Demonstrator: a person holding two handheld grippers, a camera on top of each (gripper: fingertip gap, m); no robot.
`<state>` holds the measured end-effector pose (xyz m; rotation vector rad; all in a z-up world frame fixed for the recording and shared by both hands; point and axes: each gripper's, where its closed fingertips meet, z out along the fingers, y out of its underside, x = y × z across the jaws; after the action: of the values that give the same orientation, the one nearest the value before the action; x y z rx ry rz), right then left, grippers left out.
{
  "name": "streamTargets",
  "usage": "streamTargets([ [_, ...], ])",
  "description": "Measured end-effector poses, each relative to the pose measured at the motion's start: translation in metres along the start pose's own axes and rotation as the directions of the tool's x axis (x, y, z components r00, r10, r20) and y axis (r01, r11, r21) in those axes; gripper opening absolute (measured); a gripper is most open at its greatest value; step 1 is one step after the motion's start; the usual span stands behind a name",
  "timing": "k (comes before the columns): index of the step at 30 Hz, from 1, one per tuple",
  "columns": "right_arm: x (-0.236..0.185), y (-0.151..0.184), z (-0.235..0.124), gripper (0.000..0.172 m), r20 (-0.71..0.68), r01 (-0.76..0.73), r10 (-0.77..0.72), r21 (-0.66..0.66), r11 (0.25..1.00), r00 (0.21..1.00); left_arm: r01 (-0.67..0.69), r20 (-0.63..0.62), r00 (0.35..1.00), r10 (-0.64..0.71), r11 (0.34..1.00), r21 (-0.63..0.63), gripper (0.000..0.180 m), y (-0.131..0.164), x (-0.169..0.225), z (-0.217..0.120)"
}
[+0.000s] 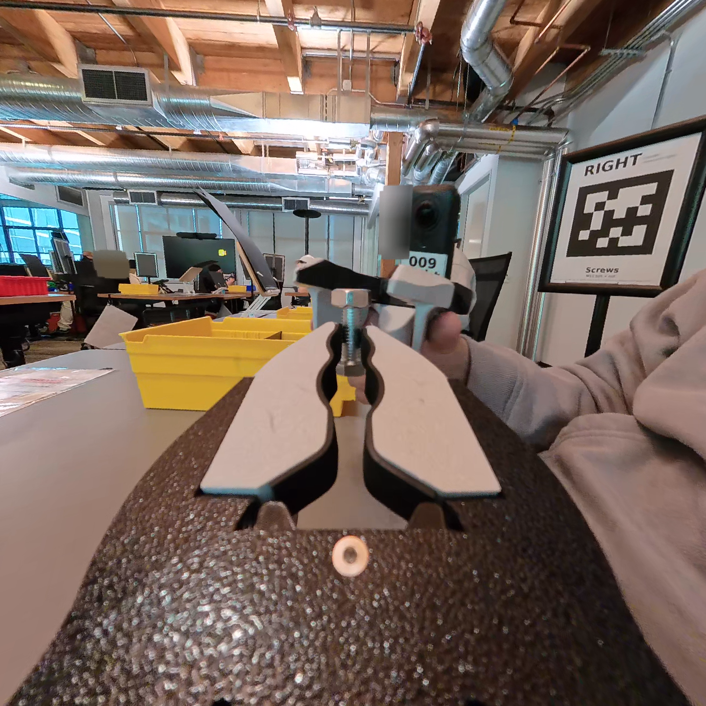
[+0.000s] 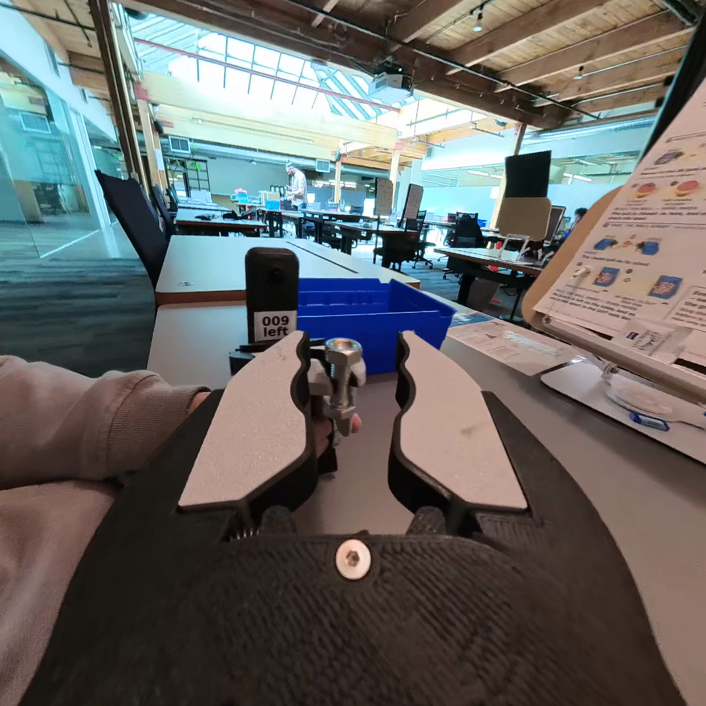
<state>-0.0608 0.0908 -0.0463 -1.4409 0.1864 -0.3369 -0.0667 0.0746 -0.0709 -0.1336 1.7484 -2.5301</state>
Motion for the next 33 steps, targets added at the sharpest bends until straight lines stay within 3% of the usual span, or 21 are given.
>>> streamTargets([
  [5, 0.002, 0.008, 0.007, 0.032, -0.046, 0.006, -0.007, -0.029, 1.000, 0.999, 0.002, 0.002, 1.000, -0.002, 1.000, 0.006, 0.008, -0.001, 0.000, 0.000],
  [10, 0.018, 0.004, -0.007, 0.034, -0.067, -0.018, 0.016, -0.019, 1.000, 0.998, 0.022, 0.025, 0.999, -0.023, 0.999, 0.042, 0.008, -0.006, -0.006, -0.005],
  [13, 0.045, 0.000, -0.023, 0.035, -0.163, -0.057, 0.058, 0.012, 0.998, 0.985, 0.030, 0.026, 0.999, -0.032, 0.997, 0.066, 0.008, -0.009, -0.006, -0.007],
  [20, 0.007, -0.005, -0.007, 0.042, -0.004, -0.027, 0.027, 0.004, 1.000, 1.000, -0.003, 0.014, 1.000, 0.003, 1.000, 0.011, 0.008, -0.002, -0.001, -0.001],
  [29, -0.003, 0.004, 0.004, 0.018, -0.013, 0.009, -0.009, -0.039, 0.999, 1.000, -0.011, 0.021, 1.000, 0.011, 1.000, 0.011, 0.008, -0.002, -0.002, -0.001],
  [33, -0.007, 0.004, 0.002, 0.018, 0.047, 0.012, -0.010, -0.045, 0.999, 0.999, -0.009, -0.007, 1.000, 0.009, 1.000, 0.006, 0.008, -0.001, 0.002, 0.000],
])
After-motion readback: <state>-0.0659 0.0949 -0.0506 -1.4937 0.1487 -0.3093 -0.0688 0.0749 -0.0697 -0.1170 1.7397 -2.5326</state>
